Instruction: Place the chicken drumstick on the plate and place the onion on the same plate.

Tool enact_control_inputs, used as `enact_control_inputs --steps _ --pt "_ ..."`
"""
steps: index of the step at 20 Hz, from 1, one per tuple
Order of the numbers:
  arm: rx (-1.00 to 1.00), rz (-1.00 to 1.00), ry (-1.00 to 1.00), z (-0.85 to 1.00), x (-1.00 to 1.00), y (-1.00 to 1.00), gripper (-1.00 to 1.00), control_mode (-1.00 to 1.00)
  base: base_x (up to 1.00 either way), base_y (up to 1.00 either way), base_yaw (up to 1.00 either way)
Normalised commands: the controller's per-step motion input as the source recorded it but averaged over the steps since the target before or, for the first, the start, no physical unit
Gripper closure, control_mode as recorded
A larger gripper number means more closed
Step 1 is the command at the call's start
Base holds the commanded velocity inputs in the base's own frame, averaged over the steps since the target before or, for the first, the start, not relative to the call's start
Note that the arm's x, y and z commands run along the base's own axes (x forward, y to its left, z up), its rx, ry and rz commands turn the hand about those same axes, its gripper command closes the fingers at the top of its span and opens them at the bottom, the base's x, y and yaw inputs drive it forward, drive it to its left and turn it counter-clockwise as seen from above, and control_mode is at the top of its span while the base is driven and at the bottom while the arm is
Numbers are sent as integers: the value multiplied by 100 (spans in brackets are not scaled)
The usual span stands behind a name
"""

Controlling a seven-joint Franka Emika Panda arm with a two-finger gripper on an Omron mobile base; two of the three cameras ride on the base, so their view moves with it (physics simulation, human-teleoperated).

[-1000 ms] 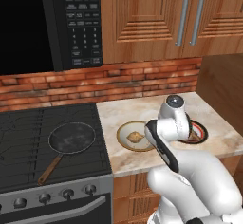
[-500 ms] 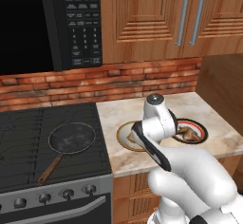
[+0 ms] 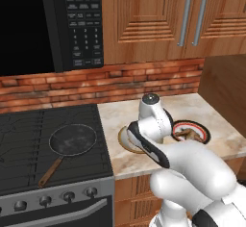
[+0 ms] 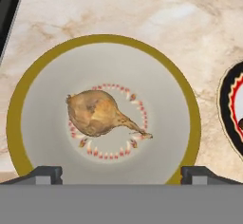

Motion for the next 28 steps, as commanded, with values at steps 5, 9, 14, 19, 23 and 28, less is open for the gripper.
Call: enact_control_inputs --steps 5,9,14,19,23,28 --pt "17 1 0 -16 1 -1 -100 -100 0 0 0" --pt "18 0 -1 -10 0 -1 -100 -100 0 0 0" --pt "0 0 -1 -5 14 0 -100 -100 0 0 0" --pt "0 0 0 -8 23 0 -100 -100 0 0 0" --pt "0 0 0 -6 26 0 -100 -100 0 0 0" --pt "0 0 1 -8 13 13 -100 -100 0 0 0"
